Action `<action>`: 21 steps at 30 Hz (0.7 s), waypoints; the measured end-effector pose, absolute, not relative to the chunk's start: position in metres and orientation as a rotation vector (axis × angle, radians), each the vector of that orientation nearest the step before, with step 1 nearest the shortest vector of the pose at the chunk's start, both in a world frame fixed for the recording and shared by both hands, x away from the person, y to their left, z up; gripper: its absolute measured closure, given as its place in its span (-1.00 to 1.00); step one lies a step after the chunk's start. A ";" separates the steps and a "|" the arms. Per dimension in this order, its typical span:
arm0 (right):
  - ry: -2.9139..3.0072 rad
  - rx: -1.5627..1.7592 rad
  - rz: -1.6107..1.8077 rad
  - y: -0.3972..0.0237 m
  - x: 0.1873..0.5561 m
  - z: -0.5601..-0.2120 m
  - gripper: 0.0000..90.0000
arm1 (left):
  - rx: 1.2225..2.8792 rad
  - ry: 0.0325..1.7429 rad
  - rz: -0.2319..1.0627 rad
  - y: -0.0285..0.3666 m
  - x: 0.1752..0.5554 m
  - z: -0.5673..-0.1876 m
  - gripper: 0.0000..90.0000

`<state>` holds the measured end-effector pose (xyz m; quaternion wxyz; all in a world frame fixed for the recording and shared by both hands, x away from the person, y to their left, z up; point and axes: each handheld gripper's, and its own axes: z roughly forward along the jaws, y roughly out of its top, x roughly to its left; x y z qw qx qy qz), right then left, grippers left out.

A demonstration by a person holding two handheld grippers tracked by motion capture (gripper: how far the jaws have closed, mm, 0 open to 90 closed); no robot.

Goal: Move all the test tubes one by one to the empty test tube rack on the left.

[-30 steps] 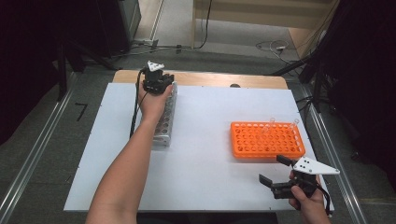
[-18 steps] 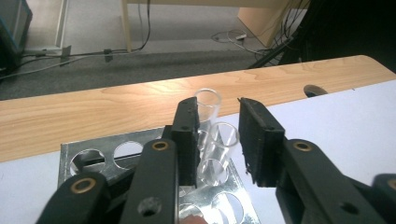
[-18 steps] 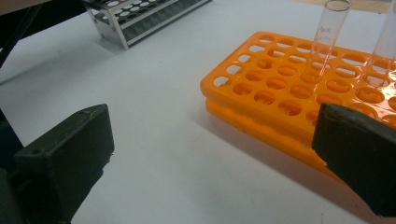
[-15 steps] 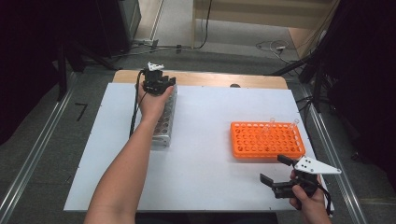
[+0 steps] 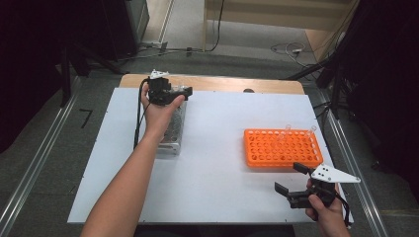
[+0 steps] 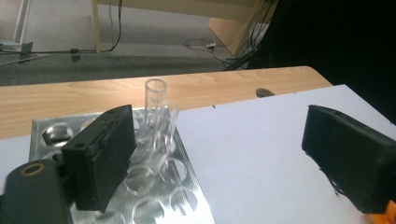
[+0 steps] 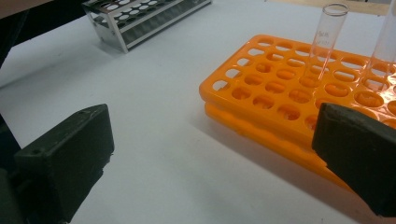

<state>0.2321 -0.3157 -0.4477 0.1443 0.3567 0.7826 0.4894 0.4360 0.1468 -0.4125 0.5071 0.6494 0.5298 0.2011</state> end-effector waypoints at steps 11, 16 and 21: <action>2.265 1.026 1.397 -0.311 0.236 -0.448 -1.00 | 1.588 1.163 0.435 0.146 0.375 -0.410 -1.00; 2.261 1.032 1.390 -0.310 0.239 -0.449 -1.00 | 1.576 1.109 0.452 0.146 0.345 -0.406 -1.00; 2.253 1.045 1.373 -0.308 0.243 -0.450 -1.00 | 1.602 1.078 0.460 0.145 0.318 -0.409 -1.00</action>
